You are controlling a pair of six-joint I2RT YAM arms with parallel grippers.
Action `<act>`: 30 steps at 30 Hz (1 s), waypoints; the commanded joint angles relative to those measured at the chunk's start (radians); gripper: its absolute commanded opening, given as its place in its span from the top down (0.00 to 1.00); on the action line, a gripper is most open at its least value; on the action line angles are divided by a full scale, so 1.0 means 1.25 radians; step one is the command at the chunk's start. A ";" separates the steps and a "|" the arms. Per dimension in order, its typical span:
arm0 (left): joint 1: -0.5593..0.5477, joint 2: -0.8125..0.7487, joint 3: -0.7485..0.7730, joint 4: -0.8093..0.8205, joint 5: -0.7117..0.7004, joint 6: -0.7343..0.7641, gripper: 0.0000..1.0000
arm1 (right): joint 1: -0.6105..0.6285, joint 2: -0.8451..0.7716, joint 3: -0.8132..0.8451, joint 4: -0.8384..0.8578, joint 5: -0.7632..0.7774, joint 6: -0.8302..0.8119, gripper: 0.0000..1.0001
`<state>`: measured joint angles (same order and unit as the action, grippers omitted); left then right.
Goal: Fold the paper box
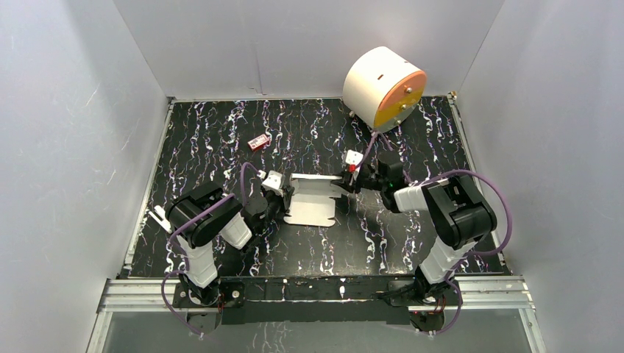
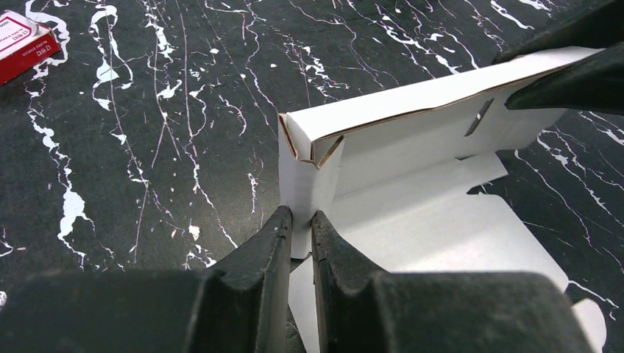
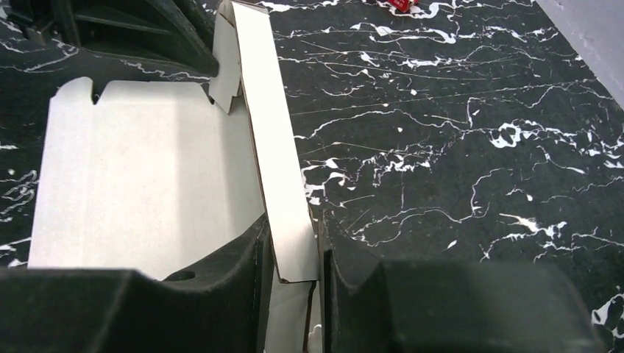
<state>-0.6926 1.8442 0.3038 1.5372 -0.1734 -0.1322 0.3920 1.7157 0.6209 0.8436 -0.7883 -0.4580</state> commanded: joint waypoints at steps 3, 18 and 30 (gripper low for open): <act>0.002 -0.011 0.021 0.039 -0.004 -0.003 1.00 | 0.038 -0.052 -0.055 0.086 0.049 0.065 0.72; 0.002 0.046 0.053 0.060 -0.041 0.004 0.95 | 0.158 -0.105 -0.146 0.159 0.228 0.083 0.79; 0.036 0.062 0.065 0.076 0.002 0.038 0.80 | 0.170 -0.135 -0.158 0.134 0.248 0.047 0.82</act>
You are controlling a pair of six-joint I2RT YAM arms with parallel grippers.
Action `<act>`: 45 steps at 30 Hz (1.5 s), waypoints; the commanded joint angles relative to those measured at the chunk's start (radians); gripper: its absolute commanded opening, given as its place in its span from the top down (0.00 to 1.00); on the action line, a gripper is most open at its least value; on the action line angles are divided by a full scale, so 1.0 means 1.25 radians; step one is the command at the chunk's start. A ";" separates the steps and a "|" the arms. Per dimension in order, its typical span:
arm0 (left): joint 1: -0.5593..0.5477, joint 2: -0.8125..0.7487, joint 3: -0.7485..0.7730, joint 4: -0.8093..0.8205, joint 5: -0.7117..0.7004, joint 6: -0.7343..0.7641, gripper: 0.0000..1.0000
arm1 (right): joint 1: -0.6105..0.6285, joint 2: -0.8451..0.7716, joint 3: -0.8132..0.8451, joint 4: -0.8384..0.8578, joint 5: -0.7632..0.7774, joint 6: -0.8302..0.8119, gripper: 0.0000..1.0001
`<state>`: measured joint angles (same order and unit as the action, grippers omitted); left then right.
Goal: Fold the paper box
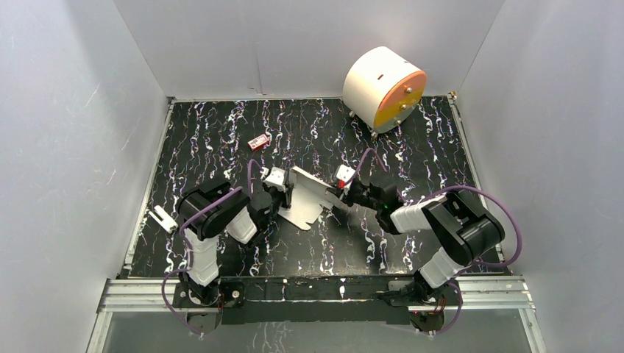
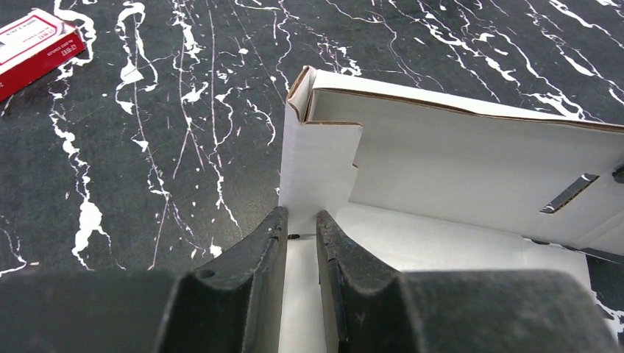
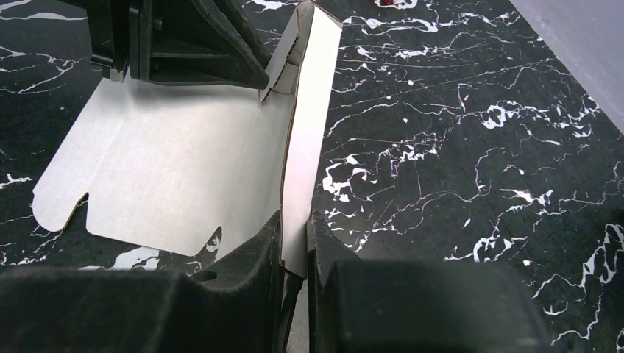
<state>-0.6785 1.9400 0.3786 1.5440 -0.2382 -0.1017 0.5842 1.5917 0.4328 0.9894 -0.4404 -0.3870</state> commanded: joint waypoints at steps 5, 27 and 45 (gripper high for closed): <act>0.098 -0.065 -0.046 0.072 0.206 -0.046 0.77 | 0.016 -0.049 -0.003 -0.005 -0.006 -0.032 0.83; 0.324 -0.094 -0.049 0.051 0.584 -0.183 0.60 | -0.009 -0.099 0.071 -0.200 -0.001 -0.174 0.64; 0.326 -0.102 -0.033 0.009 0.551 -0.212 0.54 | -0.017 -0.041 0.300 -0.488 0.103 0.005 0.31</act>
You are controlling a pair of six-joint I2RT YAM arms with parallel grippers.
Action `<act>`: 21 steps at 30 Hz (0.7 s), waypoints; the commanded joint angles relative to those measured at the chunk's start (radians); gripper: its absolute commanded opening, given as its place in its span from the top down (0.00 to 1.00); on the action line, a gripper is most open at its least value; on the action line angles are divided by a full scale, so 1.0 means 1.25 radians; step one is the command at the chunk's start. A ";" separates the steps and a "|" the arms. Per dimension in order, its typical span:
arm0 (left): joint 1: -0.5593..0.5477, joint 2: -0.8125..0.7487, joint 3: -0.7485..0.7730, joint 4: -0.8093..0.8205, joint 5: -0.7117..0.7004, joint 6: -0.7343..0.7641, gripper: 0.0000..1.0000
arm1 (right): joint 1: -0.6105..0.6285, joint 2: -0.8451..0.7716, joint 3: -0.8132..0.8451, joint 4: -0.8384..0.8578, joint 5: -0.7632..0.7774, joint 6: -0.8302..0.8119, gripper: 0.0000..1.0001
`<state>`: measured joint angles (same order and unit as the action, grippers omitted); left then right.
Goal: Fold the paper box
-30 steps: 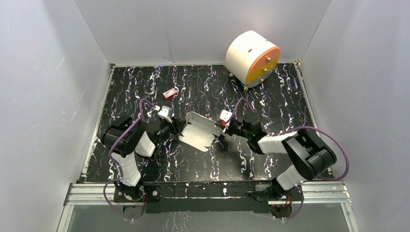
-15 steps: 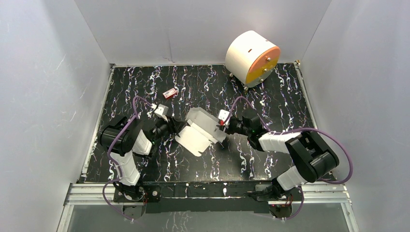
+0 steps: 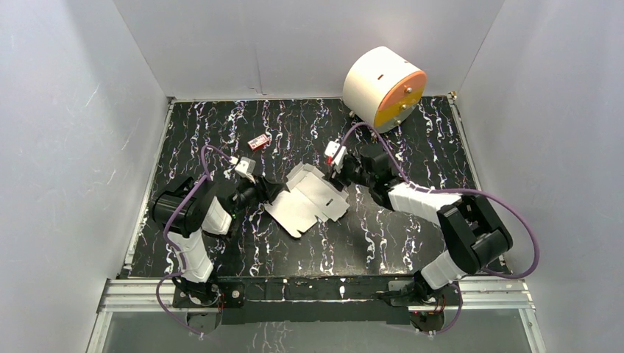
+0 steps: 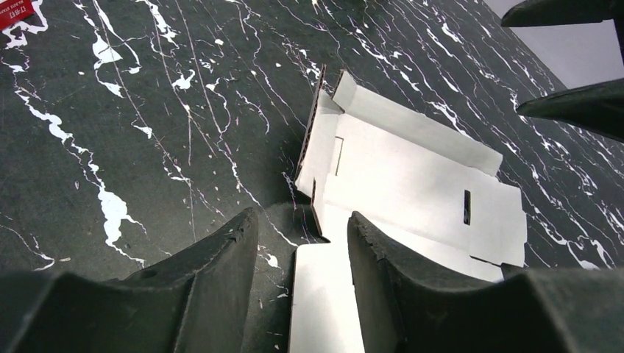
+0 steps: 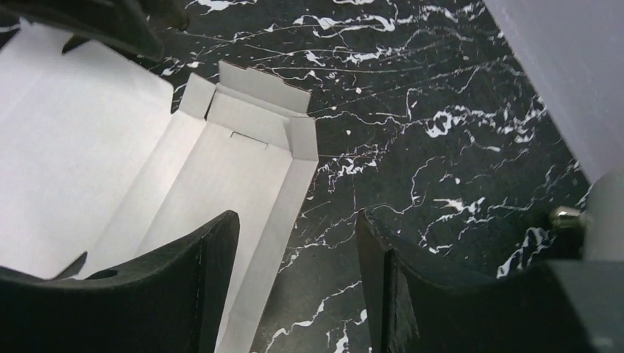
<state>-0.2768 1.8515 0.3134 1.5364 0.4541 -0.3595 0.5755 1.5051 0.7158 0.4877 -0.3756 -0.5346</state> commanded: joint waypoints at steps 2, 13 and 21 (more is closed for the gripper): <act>0.005 -0.035 0.027 -0.003 -0.001 -0.008 0.52 | -0.019 0.045 0.087 -0.106 0.052 0.183 0.31; 0.009 -0.059 0.039 -0.059 -0.031 -0.013 0.48 | -0.068 0.141 0.123 -0.134 -0.024 0.354 0.38; 0.011 -0.049 0.047 -0.062 -0.020 -0.019 0.47 | -0.103 0.155 0.053 -0.032 -0.102 0.421 0.47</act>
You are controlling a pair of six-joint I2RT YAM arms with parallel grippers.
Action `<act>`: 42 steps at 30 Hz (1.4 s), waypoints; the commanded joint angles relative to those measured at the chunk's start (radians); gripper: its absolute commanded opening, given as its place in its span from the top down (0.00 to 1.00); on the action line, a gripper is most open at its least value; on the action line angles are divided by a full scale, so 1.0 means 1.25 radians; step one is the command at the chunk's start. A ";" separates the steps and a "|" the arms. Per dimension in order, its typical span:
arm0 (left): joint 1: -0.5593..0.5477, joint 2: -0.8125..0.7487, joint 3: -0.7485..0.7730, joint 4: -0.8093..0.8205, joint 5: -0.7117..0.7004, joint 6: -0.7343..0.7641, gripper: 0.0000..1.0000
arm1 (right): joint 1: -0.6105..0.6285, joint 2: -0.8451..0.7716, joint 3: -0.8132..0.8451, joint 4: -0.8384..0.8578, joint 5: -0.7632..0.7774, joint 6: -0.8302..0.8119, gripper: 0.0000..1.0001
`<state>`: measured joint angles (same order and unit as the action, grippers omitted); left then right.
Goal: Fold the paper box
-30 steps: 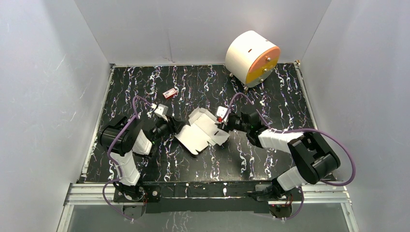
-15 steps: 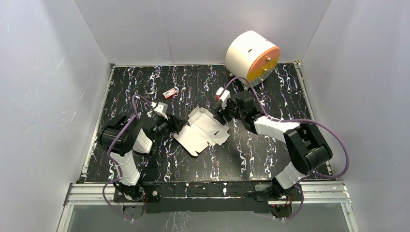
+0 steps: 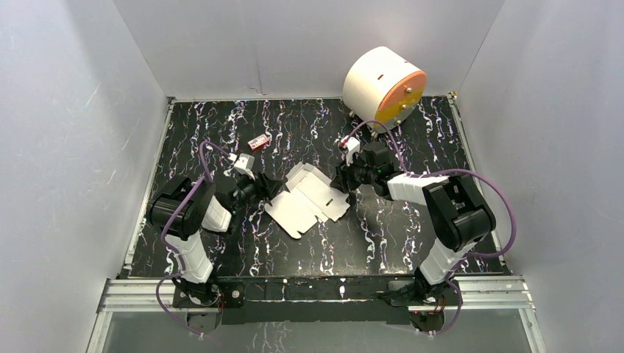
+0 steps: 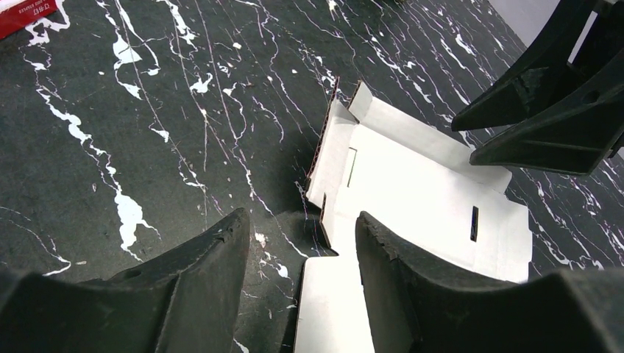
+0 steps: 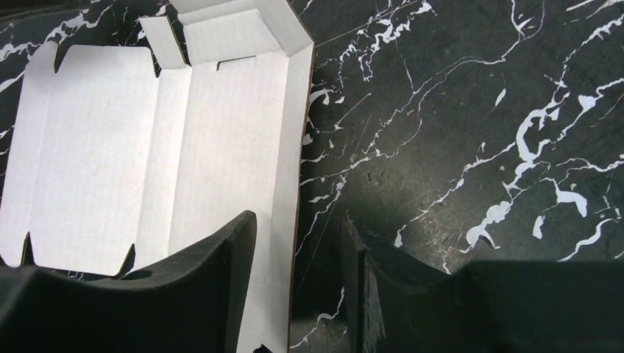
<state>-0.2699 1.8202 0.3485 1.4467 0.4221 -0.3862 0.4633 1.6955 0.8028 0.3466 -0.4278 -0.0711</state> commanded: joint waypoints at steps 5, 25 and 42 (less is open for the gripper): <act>0.006 -0.026 0.019 0.008 0.007 0.002 0.47 | -0.025 0.042 -0.025 0.127 -0.094 0.082 0.54; 0.019 -0.053 0.032 -0.023 0.014 -0.025 0.46 | -0.034 -0.013 0.001 0.045 -0.136 -0.049 1.00; 0.079 -0.086 0.067 -0.110 0.052 -0.100 0.46 | 0.121 -0.195 0.026 -0.084 0.196 -0.524 1.00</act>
<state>-0.1833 1.7599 0.4042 1.3228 0.4603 -0.5064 0.5709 1.4792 0.7952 0.2577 -0.3252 -0.5388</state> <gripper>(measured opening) 0.542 0.019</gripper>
